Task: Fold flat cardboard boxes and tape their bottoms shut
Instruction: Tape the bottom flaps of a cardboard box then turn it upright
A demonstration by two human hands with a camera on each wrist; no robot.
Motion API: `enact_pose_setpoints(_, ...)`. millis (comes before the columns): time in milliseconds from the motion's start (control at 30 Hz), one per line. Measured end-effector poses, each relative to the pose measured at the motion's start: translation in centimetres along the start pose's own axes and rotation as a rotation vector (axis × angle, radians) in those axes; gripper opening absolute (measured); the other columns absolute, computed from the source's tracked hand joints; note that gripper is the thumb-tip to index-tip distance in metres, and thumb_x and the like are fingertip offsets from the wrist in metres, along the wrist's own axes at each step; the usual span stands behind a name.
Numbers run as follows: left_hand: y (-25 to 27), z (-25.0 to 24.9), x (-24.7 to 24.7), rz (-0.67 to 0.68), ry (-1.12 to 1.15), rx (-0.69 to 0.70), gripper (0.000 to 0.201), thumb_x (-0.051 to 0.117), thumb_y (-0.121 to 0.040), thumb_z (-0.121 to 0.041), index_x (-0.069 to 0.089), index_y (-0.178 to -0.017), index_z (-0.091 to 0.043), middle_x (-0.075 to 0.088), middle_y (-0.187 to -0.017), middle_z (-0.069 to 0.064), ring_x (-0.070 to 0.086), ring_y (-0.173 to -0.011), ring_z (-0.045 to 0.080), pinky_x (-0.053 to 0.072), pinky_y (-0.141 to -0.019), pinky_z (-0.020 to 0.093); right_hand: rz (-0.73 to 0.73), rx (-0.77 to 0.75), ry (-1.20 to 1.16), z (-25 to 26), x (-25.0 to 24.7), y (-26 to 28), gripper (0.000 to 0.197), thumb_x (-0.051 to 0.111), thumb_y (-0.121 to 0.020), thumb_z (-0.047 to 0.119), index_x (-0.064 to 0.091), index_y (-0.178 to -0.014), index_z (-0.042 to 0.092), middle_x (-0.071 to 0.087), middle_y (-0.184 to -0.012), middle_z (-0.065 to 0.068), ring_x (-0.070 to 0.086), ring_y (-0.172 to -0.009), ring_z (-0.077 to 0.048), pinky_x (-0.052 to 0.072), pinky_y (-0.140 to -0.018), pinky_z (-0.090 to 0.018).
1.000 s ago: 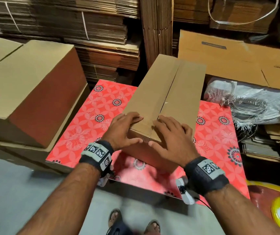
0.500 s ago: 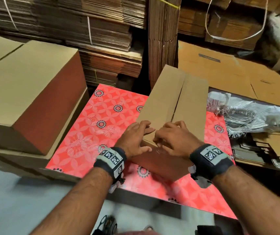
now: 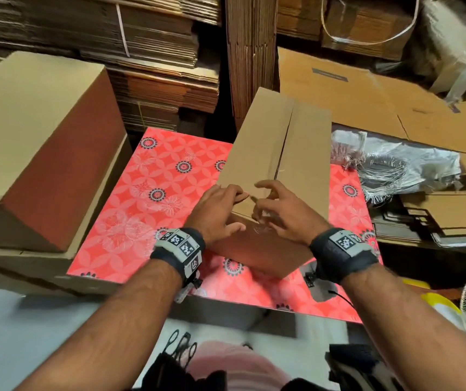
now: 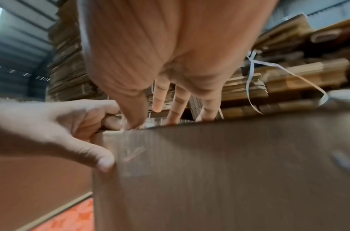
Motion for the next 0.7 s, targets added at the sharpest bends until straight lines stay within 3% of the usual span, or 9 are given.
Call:
enact_pose_setpoints(67,0.0,-0.3,-0.1,0.007,-0.006,-0.005,0.071,0.086,-0.076,-0.034,0.046,-0.129,-0.012,0.062,-0.135,0.002,0.051,-0.126,0.023,0.022,-0.12,0.038,-0.043,-0.013,-0.019,-0.2,0.4,0.7,0.02,0.068,-0.084,0.004,0.069,-0.096,0.021,0.058,-0.122,-0.007,0.059,-0.1,-0.027,0.049,-0.088,-0.04)
enact_pose_setpoints(167,0.0,-0.7,-0.4,0.003,-0.023,-0.016,0.07,0.087,-0.076,-0.032,0.047,-0.128,-0.011,0.062,-0.135,0.002,0.051,-0.125,0.024,0.019,-0.117,0.032,0.006,-0.024,0.067,0.1,0.1,0.4,0.019,0.068,-0.087,0.01,0.069,-0.102,0.023,0.058,-0.093,0.0,0.058,-0.087,-0.028,0.048,-0.074,-0.038)
enact_pose_setpoints(267,0.0,-1.2,-0.7,0.003,-0.047,-0.049,0.07,0.087,-0.077,-0.031,0.047,-0.131,-0.01,0.062,-0.132,0.004,0.05,-0.124,0.025,0.016,-0.112,0.025,0.117,-0.021,0.11,0.9,-1.4,-1.0,0.022,0.068,-0.088,0.014,0.069,-0.109,0.021,0.054,-0.091,0.001,0.062,-0.084,-0.027,0.05,-0.073,-0.038)
enact_pose_setpoints(367,0.0,-1.5,-0.6,0.011,-0.05,-0.073,0.07,0.085,-0.079,-0.031,0.045,-0.133,-0.012,0.059,-0.137,0.001,0.048,-0.13,0.02,0.007,-0.12,0.026,0.16,-0.046,0.131,1.1,-2.1,-1.5,0.012,0.069,-0.088,0.016,0.073,-0.099,0.019,0.057,-0.097,-0.004,0.064,-0.085,-0.03,0.052,-0.075,-0.04)
enact_pose_setpoints(467,0.1,-1.1,-0.4,0.027,-0.035,-0.079,0.07,0.085,-0.079,-0.031,0.044,-0.133,-0.012,0.058,-0.139,-0.002,0.047,-0.133,0.017,0.002,-0.121,0.028,0.096,-0.085,-0.01,-0.2,-0.9,-0.5,0.021,0.057,-0.085,0.03,0.072,-0.093,0.018,0.055,-0.105,-0.002,0.062,-0.084,-0.023,0.052,-0.076,-0.034)
enact_pose_setpoints(533,0.2,-0.7,-0.2,0.035,-0.017,-0.069,0.069,0.085,-0.079,-0.033,0.043,-0.131,-0.015,0.057,-0.143,-0.007,0.047,-0.134,0.013,0.002,-0.121,0.029,0.003,-0.082,-0.16,-1.6,0.3,0.4,0.019,0.054,-0.086,0.026,0.071,-0.093,0.021,0.052,-0.109,0.003,0.058,-0.091,-0.016,0.047,-0.082,-0.028)
enact_pose_setpoints(600,0.2,-0.2,0.2,0.029,0.004,-0.069,0.068,0.084,-0.079,-0.035,0.042,-0.129,-0.018,0.056,-0.145,-0.011,0.045,-0.135,0.008,0.001,-0.122,0.028,-0.052,-0.081,-0.224,-2.6,0.9,0.8,0.013,0.061,-0.086,0.021,0.07,-0.094,0.021,0.053,-0.104,0.007,0.053,-0.09,-0.009,0.042,-0.08,-0.025)
enact_pose_setpoints(700,0.2,0.0,0.5,0.026,0.029,-0.065,0.066,0.084,-0.079,-0.036,0.041,-0.126,-0.019,0.056,-0.145,-0.014,0.044,-0.137,0.006,0.002,-0.122,0.03,-0.021,-0.116,-0.231,-2.8,0.6,0.4,0.013,0.061,-0.085,0.021,0.07,-0.094,0.021,0.054,-0.094,0.01,0.051,-0.084,-0.007,0.042,-0.078,-0.026)
Point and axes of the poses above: each hand's wrist, its own y-axis away from the middle knuckle, its own x-axis out of the palm, z = x × y, the point moved 1 cm from there along -y, towards the middle knuckle
